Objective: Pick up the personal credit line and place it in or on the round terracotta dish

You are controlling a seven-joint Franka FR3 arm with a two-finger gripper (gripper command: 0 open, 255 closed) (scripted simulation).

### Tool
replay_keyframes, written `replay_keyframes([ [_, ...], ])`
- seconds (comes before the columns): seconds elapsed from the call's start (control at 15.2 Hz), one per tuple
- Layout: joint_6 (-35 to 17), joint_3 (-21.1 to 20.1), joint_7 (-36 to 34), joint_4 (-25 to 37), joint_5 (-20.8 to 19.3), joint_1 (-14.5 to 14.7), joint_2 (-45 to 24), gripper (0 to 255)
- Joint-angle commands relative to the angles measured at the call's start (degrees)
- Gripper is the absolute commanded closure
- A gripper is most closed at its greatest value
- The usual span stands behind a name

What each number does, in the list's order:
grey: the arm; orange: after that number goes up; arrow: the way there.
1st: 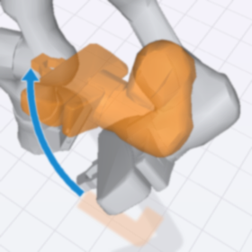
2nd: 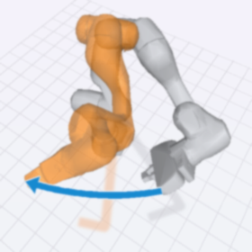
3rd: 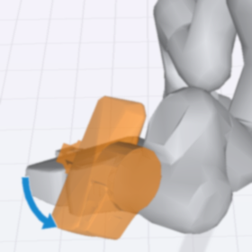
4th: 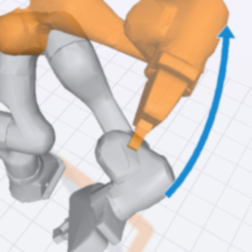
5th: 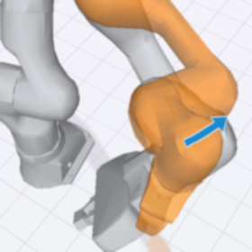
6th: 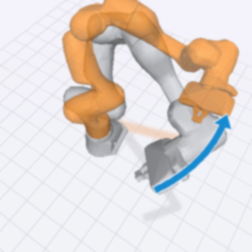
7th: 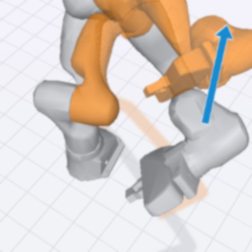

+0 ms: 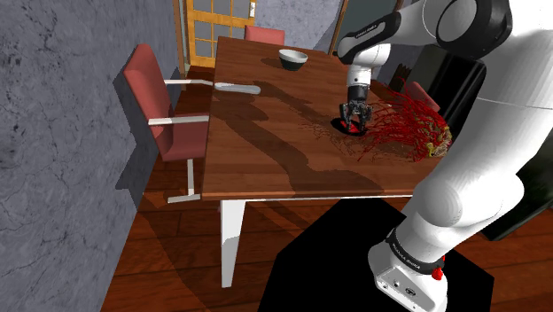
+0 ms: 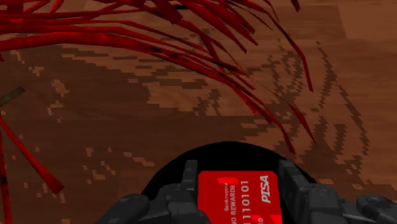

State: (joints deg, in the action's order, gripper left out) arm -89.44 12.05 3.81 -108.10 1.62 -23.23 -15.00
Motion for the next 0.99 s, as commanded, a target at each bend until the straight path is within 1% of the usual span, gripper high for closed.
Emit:
replay_keyframes([
  [0.0,0.00,0.05,0.02,-0.04,-0.04,-0.05,0.00,255],
  [0.07,0.02,0.05,0.03,0.00,-0.04,-0.06,-0.02,0],
  [0.4,0.00,0.05,0.02,-0.04,-0.04,-0.05,0.00,0],
  [0.66,7.51,0.09,0.29,10.02,0.27,-0.44,-2.59,0],
  [0.92,7.51,0.09,0.29,10.02,0.27,-0.44,-2.58,0],
])
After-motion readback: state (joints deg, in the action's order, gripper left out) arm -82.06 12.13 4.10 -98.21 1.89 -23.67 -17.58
